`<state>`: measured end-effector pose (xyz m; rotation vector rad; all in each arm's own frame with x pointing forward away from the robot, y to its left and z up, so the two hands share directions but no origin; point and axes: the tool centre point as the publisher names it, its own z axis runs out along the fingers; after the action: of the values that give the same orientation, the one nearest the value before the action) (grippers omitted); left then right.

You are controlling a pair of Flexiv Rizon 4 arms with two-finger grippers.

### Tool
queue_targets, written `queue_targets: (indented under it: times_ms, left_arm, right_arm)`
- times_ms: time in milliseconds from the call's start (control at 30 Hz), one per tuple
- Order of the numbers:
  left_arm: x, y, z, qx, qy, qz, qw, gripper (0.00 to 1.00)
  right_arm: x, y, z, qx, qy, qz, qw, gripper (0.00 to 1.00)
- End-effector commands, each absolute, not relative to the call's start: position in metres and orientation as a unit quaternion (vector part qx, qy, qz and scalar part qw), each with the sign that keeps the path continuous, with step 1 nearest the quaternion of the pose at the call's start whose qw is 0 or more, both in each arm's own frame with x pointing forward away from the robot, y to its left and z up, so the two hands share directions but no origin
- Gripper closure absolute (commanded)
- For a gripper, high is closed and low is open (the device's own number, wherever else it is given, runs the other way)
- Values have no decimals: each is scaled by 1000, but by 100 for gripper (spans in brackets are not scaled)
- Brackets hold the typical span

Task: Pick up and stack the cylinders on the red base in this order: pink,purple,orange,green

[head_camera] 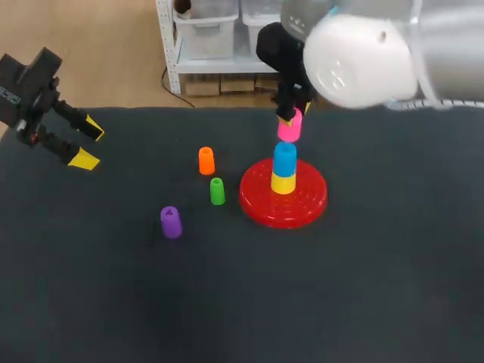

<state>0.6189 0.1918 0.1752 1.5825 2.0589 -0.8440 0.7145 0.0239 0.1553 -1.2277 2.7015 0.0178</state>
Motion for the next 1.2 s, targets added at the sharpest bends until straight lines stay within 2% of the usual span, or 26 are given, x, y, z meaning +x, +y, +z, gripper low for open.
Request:
queue_targets:
  times_ms: [33,367,1200]
  left_arm:
    - [619,192,174,567,738,-302,205,0]
    - [619,192,174,567,738,-302,205,0]
    - [619,192,174,567,738,-302,205,0]
  right_arm:
    - [713,28,159,-418,906,22,58,100]
    - [677,22,155,-439,896,32,61,100]
    - [702,37,142,-446,894,7,31,100]
